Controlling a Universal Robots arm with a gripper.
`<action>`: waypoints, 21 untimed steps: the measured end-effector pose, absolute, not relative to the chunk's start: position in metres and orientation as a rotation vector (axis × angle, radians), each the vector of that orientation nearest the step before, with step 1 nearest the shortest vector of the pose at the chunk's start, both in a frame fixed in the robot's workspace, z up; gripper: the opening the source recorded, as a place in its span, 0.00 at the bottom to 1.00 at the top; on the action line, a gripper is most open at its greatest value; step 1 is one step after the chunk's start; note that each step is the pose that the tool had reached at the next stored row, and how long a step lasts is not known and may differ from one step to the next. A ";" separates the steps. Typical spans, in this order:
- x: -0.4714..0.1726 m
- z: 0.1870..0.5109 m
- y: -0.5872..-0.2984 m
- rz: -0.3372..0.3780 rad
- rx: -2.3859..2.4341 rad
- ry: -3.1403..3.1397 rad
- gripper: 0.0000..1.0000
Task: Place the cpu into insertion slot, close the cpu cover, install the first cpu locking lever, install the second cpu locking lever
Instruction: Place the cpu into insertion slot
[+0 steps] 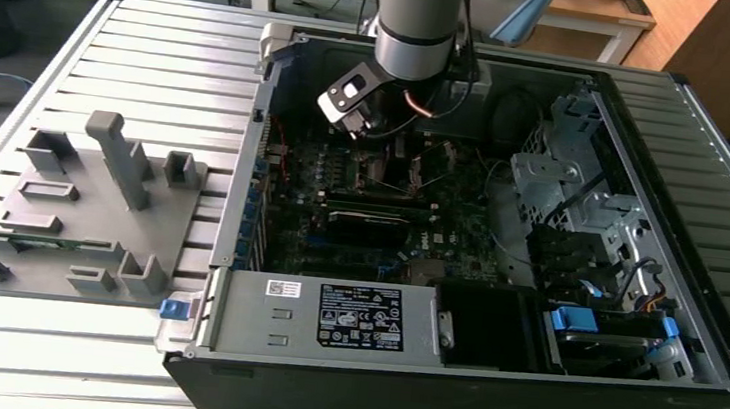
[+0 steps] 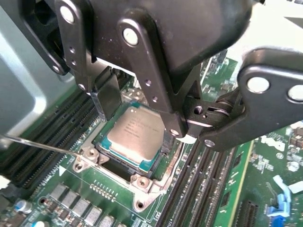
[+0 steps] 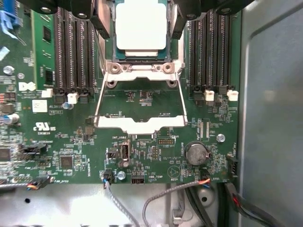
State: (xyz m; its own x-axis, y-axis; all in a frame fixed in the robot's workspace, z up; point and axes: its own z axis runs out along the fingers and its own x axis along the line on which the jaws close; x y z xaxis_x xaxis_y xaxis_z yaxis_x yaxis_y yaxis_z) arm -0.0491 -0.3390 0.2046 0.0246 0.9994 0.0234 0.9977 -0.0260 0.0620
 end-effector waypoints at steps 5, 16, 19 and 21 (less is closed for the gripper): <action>-0.049 0.210 -0.339 0.094 2.228 2.173 0.62; -0.049 0.211 -0.339 0.094 2.228 2.173 0.36; -0.049 0.211 -0.339 0.094 2.228 2.173 0.24; -0.049 0.211 -0.339 0.094 2.228 2.173 0.18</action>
